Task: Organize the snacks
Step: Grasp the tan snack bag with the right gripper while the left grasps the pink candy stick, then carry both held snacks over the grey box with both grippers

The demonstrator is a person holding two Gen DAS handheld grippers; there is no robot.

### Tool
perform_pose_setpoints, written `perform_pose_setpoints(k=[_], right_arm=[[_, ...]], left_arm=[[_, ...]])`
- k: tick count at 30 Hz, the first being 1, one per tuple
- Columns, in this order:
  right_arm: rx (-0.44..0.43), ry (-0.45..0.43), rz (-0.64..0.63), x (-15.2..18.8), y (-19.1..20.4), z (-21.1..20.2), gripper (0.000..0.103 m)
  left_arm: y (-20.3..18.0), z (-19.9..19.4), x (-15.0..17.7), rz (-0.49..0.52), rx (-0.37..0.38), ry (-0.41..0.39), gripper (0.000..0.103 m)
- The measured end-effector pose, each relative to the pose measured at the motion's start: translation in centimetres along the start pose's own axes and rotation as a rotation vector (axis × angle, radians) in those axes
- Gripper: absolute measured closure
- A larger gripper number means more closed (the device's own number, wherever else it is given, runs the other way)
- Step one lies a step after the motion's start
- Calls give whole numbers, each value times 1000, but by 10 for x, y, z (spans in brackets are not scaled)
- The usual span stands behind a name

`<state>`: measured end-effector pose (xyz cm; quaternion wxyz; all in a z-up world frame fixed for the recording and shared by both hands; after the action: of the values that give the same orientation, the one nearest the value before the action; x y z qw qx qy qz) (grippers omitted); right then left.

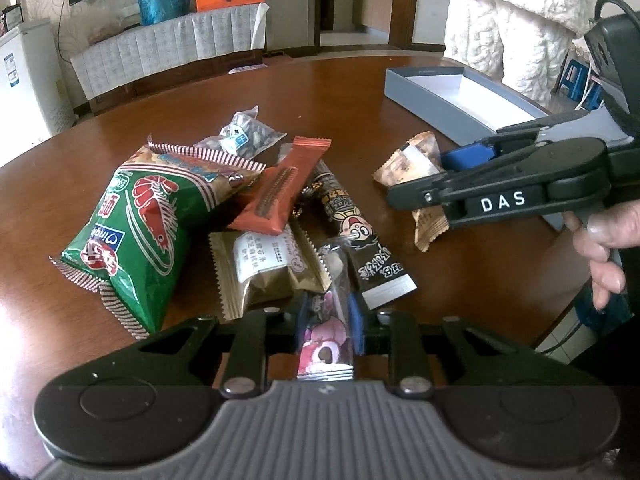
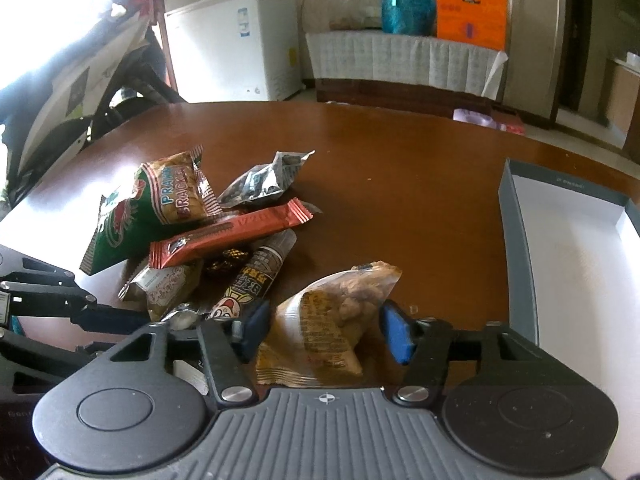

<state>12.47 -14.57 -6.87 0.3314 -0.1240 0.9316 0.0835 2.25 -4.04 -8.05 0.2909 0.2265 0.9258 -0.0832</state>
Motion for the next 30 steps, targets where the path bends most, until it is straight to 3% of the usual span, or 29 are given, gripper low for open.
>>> perform_pose_setpoints(k=[7,15,30], right_arm=[[0,-21,2,0,-5,-7,54],[-13,-78,36,-6,-11,-18,55],[-15,-86,41,-6,-12,-18,55]], left_arm=[[-1,-13,-6,0,19,-50,96],[0,-23,-13,-11,25,-91,96],[-6,-2,-5,46,-19,-14,93]])
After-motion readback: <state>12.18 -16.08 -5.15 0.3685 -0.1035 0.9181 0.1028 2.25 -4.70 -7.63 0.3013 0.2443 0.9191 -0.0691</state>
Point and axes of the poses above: each gripper's, at about its wrist camera, not at the fingertips, and z roughly the way its jaws point, y to its left, x to its underside, the point moved 6 cm from there along z, roughly the way its jaws point, and after that the axes turned 7 degrees about y, right-handed, at the moved point
